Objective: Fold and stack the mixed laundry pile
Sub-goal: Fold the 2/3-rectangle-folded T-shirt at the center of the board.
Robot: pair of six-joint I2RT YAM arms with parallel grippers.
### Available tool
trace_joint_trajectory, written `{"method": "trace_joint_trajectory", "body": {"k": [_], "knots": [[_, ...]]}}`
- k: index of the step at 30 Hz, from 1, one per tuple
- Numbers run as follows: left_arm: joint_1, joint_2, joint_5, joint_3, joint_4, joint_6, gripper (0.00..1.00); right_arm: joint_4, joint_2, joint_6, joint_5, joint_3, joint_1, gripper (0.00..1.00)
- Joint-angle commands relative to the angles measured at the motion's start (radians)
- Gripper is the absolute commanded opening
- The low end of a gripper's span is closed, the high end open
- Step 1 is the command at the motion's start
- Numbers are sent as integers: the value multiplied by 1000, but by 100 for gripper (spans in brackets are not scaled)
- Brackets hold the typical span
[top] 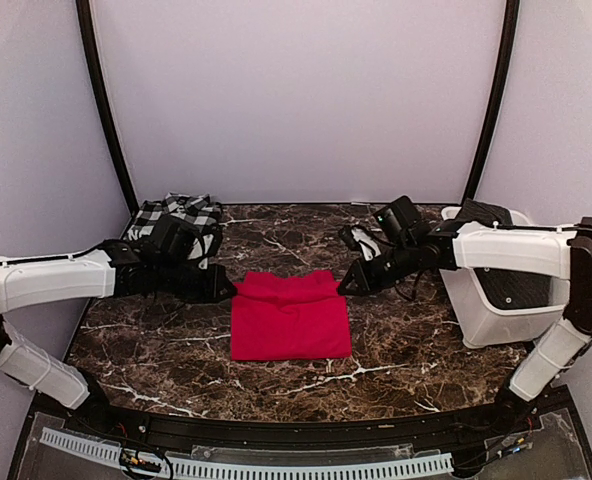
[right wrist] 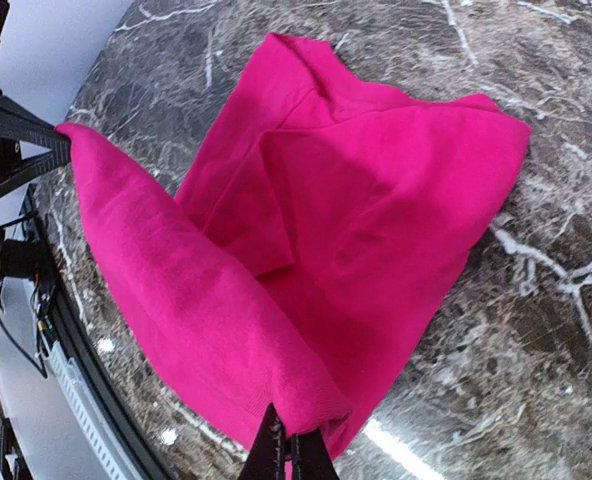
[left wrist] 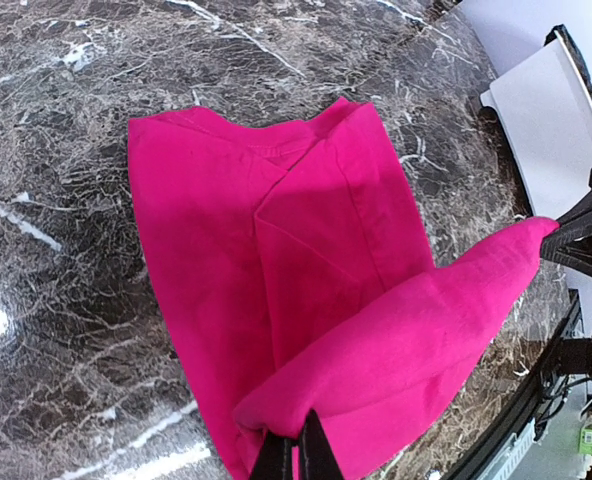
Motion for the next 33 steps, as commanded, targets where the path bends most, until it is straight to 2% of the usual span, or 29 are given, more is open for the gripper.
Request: {"method": "trace_joint_trajectory", "body": {"k": [1,7,11,14,19,24,29,30,32,33], "knots": [[51,100,-12,27,121,31,0,84,108,-48,3,48,-62,0],[90,337,34,64,247,48,0,170,317,-64,-15,123,-86,0],[91,437,75,78,286,50,0,198,408,-64,-22,132,-88,0],[88,442,81,33,296,36,0,221,405,-54,-37,87,-84,0],[59,340,88,-112,278,5,0,258,329,-16,-44,-59,-41,0],[-47,228,63,-215,188,-52,0,301,243,69,-55,-233,33,0],[-85,58,63,-286,111,-101,2,252,111,122,-109,-296,101,1],[-84,6,39,-282,69,-88,5,216,59,124,-118,-295,102,7],[-83,-68,-5,-249,0,-47,16,132,-21,110,-104,-276,100,25],[-81,-89,-18,-220,-18,-31,26,78,-54,94,-90,-258,98,28]]}}
